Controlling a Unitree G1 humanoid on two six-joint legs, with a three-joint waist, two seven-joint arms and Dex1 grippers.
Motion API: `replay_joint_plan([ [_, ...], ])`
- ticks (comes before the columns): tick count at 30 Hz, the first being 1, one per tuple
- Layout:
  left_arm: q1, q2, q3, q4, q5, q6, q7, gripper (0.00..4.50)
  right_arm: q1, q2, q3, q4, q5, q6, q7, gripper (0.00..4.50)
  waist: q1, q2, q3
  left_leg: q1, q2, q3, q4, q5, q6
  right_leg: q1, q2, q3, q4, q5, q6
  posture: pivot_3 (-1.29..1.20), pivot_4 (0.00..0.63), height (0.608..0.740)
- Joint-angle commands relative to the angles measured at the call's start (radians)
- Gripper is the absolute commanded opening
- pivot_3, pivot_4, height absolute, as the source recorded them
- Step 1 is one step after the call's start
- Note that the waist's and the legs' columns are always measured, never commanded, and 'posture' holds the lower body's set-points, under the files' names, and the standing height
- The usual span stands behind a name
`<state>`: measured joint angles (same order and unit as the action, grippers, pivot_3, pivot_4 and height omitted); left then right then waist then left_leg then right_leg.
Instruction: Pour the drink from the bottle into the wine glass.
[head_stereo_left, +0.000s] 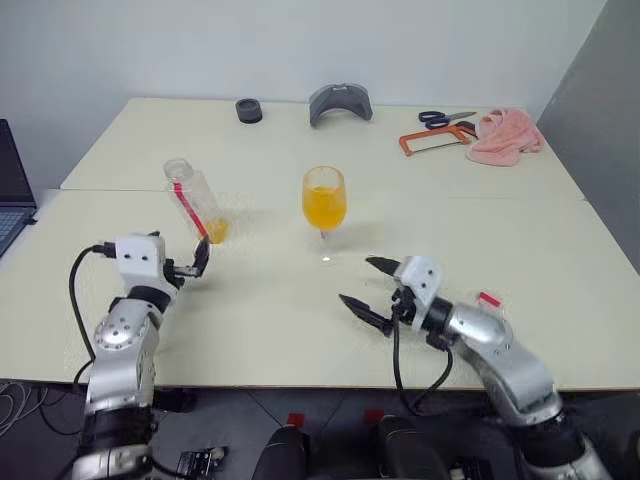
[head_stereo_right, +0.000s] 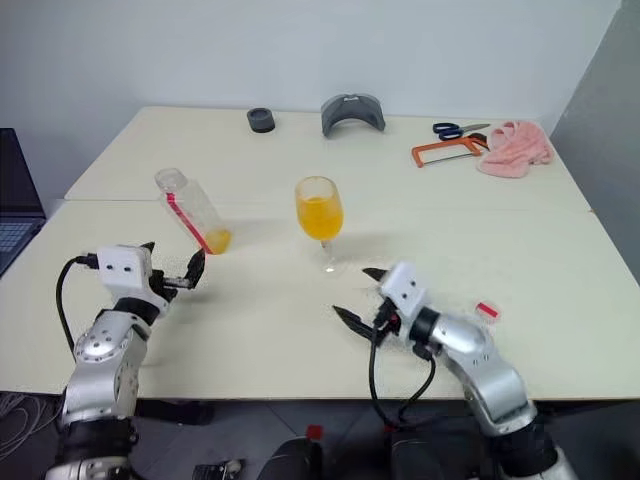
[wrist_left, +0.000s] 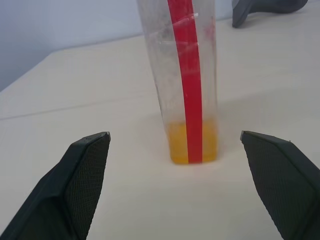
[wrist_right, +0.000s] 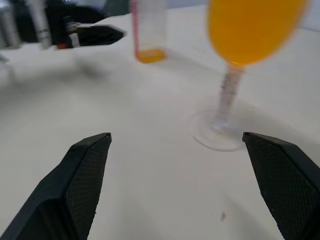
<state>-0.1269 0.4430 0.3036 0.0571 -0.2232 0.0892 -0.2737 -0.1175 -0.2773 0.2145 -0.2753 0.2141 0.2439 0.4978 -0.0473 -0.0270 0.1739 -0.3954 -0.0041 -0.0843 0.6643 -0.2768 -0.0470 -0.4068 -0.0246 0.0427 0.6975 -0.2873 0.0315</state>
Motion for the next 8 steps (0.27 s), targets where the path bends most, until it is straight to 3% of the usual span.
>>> replay_joint_plan([
  [1, 0.041, -0.020, 0.010, -0.115, -0.014, 0.010, 0.011, 4.48, 0.031, 0.044, -0.056, 0.055, -0.058, -0.180, -0.087, 4.50, 0.001, 0.000, 0.000, 0.001, 0.000, 0.001, 0.000, 0.000, 0.000, 0.001, 0.000, 0.000, 0.000, 0.000, 0.000, 0.00, 0.150, 0.740],
  [8, 0.084, -0.073, 0.009, -0.187, -0.035, 0.008, 0.009, 4.48, 0.031, 0.117, -0.146, 0.164, -0.034, -0.261, -0.152, 4.50, 0.009, 0.000, 0.000, 0.003, 0.000, 0.002, 0.000, 0.000, 0.000, 0.003, 0.001, 0.001, 0.000, 0.000, 0.000, 0.00, 0.150, 0.740],
])
